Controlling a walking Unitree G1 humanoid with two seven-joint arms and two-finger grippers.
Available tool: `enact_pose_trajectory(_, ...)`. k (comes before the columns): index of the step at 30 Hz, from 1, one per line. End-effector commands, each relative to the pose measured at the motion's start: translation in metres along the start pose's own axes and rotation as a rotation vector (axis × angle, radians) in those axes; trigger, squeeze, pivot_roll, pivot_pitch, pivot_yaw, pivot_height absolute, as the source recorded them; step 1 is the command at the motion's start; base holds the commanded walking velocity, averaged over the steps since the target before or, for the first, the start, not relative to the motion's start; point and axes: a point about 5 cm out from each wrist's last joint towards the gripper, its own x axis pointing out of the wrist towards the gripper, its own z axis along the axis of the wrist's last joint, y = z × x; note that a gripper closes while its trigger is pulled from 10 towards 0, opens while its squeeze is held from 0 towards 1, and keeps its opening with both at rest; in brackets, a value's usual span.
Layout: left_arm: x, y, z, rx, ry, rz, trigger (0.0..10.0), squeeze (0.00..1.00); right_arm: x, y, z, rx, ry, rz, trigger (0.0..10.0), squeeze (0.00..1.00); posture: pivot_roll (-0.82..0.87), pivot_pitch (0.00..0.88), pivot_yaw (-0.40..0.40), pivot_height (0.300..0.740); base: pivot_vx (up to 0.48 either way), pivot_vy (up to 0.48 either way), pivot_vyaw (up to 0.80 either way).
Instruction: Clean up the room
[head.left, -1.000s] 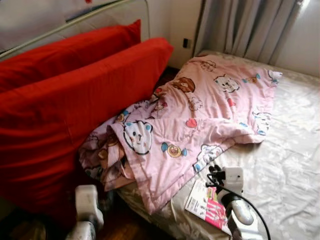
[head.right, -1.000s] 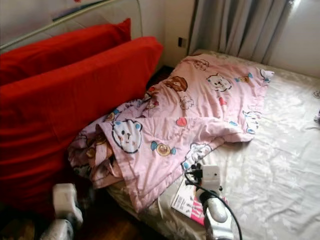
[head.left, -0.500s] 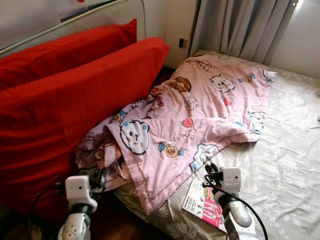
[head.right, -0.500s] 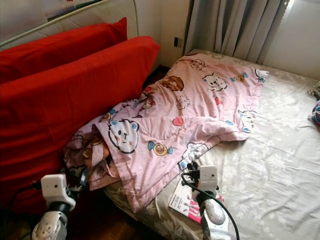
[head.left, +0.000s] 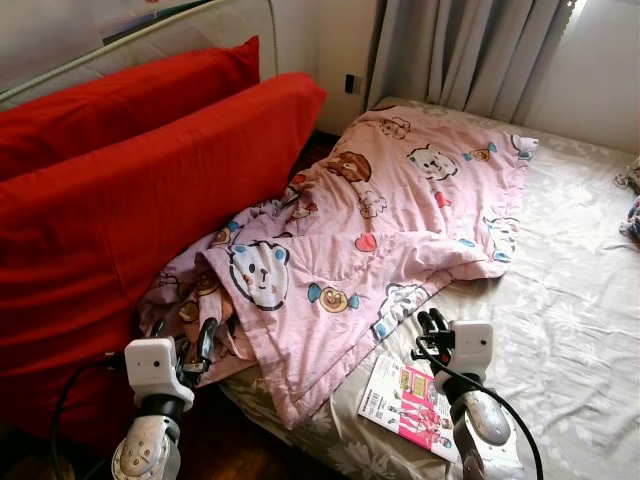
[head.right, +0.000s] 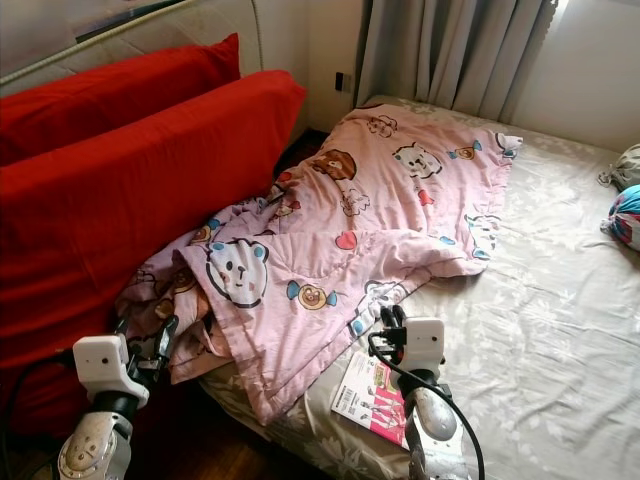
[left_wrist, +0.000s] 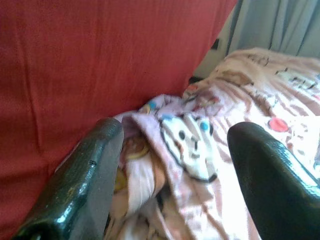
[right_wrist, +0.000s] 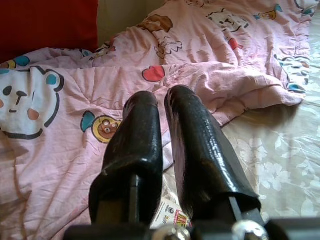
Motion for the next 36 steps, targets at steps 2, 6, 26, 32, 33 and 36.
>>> enact_pose_trajectory(2,0.000,-0.001,0.001,-0.003,0.006,-0.013,10.0,0.00,0.000,0.000,0.001,-0.003,-0.003,-0.002,10.0,0.00,-0.04,0.118,-0.038,0.740,0.000,0.000,0.00)
enact_pose_trajectory(6,0.000,-0.001,0.001,-0.003,0.006,-0.013,10.0,0.00,0.000,0.000,0.001,-0.003,-0.003,-0.002,10.0,0.00,-0.04,0.118,-0.038,0.740,0.000,0.000,0.00)
enact_pose_trajectory(26,0.000,-0.001,0.001,-0.003,0.006,-0.013,10.0,0.00,0.000,0.000,0.001,-0.003,-0.003,-0.002,10.0,0.00,-0.04,0.118,-0.038,0.740,0.000,0.000,0.00)
enact_pose_trajectory(32,0.015,0.011,0.013,-0.046,0.037,0.014,10.0,0.00,0.000,0.000,0.004,-0.024,0.007,-0.050,10.0,0.00,-0.04,0.120,-0.028,0.740,0.000,0.000,0.00)
enact_pose_trajectory(33,0.013,0.007,0.009,-0.051,0.050,-0.001,10.0,0.00,0.000,0.000,0.004,-0.023,0.006,-0.052,10.0,0.00,-0.05,0.118,-0.027,0.740,0.000,0.000,0.00)
enact_pose_trajectory(36,0.010,0.001,0.005,-0.062,0.063,-0.011,10.0,0.00,0.001,-0.001,0.003,-0.015,0.022,-0.054,10.0,0.00,-0.05,0.115,-0.028,0.740,0.000,0.000,0.00)
